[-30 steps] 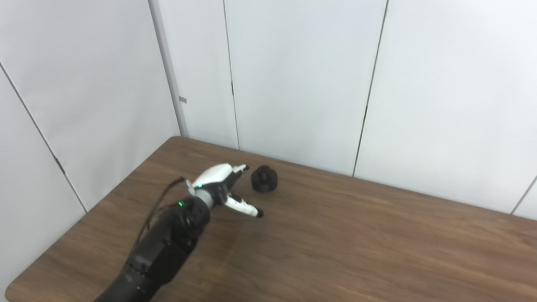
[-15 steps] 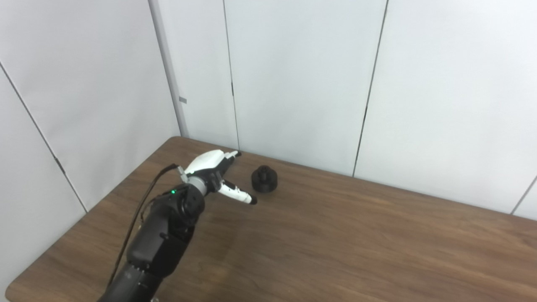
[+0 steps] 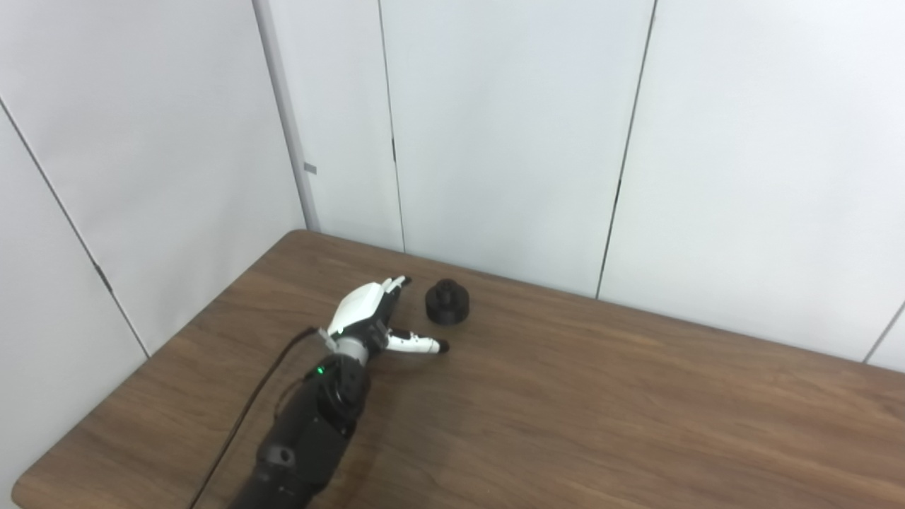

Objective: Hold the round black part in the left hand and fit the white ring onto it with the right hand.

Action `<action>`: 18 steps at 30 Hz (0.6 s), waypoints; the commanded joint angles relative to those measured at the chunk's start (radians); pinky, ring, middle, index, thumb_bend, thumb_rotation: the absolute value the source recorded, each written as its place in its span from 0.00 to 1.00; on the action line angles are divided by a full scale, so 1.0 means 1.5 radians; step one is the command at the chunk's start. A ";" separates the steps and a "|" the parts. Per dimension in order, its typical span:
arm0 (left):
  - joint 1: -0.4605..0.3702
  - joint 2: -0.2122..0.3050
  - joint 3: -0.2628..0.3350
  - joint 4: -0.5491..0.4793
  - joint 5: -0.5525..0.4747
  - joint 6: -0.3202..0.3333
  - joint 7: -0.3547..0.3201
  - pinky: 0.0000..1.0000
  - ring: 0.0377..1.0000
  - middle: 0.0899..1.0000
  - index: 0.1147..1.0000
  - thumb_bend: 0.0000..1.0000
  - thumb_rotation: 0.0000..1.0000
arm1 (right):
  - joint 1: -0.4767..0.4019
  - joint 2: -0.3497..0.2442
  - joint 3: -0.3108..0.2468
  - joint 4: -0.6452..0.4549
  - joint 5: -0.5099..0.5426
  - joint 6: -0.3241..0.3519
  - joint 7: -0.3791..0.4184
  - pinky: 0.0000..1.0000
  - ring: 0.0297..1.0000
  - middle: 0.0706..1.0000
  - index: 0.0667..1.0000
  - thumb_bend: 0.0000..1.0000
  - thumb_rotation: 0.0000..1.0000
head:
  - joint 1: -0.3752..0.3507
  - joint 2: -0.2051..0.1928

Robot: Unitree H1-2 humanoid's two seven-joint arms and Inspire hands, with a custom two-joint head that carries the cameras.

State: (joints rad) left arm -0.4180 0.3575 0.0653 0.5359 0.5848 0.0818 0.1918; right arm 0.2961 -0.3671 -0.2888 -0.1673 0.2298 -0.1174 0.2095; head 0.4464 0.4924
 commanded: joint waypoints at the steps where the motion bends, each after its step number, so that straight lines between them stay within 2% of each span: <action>1: -0.027 0.006 0.008 0.034 -0.025 -0.054 0.061 1.00 1.00 1.00 0.91 1.00 0.48 | 0.010 -0.021 -0.013 -0.015 0.007 -0.006 0.004 0.89 0.97 1.00 0.93 0.59 0.53 | 0.000 0.001; 4: -0.032 -0.002 0.013 0.076 -0.062 -0.097 0.097 1.00 1.00 1.00 0.86 1.00 0.46 | 0.015 -0.024 -0.014 -0.018 0.008 -0.007 0.007 0.90 0.97 1.00 0.93 0.60 0.53 | -0.003 -0.001; 9: -0.044 -0.013 0.020 0.120 -0.108 -0.116 0.124 1.00 1.00 1.00 0.80 1.00 0.44 | 0.022 -0.028 -0.016 -0.024 0.010 -0.001 0.008 0.92 0.98 1.00 0.94 0.61 0.53 | -0.008 -0.001; 13: -0.050 -0.011 0.011 0.138 -0.125 -0.113 0.127 1.00 1.00 1.00 0.80 1.00 0.45 | 0.025 -0.029 -0.015 -0.026 0.007 -0.003 0.008 0.93 0.98 1.00 0.94 0.60 0.51 | -0.011 -0.001; 18: -0.055 -0.003 0.001 0.154 -0.149 -0.110 0.105 1.00 1.00 1.00 0.80 1.00 0.43 | 0.029 -0.029 -0.012 -0.033 0.005 -0.005 0.009 0.92 0.98 1.00 0.94 0.61 0.53 | -0.018 0.000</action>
State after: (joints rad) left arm -0.4933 0.3449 0.0776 0.7476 0.3759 -0.0753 0.3640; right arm 0.3298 -0.3857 -0.2935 -0.1875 0.2384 -0.1149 0.2179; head 0.4203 0.4909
